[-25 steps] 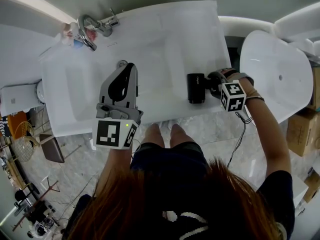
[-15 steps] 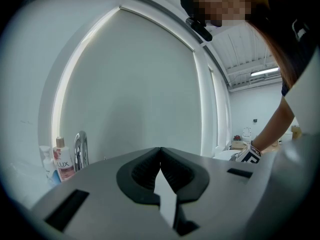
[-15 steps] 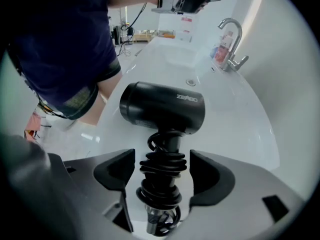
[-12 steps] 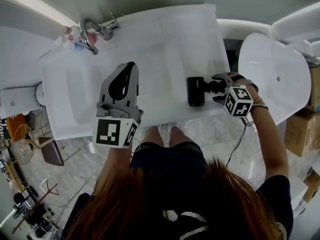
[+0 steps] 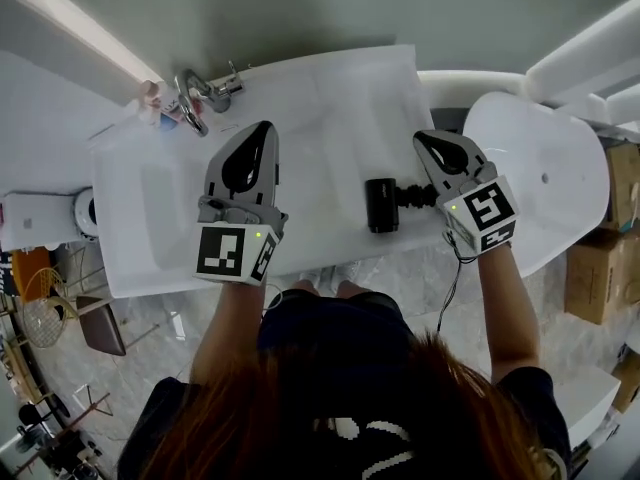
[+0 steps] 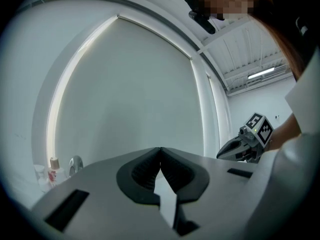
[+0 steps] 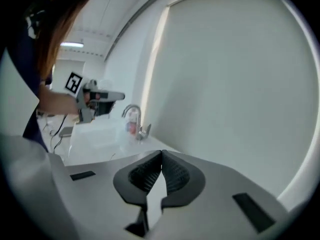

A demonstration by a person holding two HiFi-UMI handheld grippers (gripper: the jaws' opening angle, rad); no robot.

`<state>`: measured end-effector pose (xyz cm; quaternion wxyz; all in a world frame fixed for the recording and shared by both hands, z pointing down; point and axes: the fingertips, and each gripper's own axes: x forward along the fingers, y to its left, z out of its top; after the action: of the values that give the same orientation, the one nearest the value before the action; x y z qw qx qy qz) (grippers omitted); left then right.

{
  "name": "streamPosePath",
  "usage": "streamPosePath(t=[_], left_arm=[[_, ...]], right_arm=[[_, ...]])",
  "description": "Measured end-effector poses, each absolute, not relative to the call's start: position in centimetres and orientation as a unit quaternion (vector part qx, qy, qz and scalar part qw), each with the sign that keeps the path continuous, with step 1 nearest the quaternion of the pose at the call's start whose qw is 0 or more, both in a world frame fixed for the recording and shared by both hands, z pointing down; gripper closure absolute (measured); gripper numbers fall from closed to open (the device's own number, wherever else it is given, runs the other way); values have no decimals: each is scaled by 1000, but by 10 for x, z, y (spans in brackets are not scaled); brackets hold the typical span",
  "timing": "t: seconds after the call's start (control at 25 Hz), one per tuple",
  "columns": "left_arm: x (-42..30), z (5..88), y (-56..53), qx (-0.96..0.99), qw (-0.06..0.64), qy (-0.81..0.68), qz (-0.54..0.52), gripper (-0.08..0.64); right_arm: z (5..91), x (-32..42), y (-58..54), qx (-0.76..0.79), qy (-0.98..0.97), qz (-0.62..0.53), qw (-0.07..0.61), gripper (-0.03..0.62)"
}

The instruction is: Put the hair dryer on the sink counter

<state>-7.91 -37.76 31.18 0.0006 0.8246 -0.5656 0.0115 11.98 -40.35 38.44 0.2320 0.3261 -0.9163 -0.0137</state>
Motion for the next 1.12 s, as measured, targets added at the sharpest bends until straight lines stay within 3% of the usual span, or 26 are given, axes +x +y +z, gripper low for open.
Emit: streamPosePath(t=[0.28,0.44,1.12], left_arm=[[-78,266,-388,825,-37,-564,-16,541],[-78,245,-389,826,-51,-561,-31,541],[-70,227,-383,833,-51,-549,-44,541]], right_arm=[[278,116,-408,448,-893,1,35,577],[234,122,-403,484,-874,3,-34,577],[199,123,-393,506,-859,4,-79,577]])
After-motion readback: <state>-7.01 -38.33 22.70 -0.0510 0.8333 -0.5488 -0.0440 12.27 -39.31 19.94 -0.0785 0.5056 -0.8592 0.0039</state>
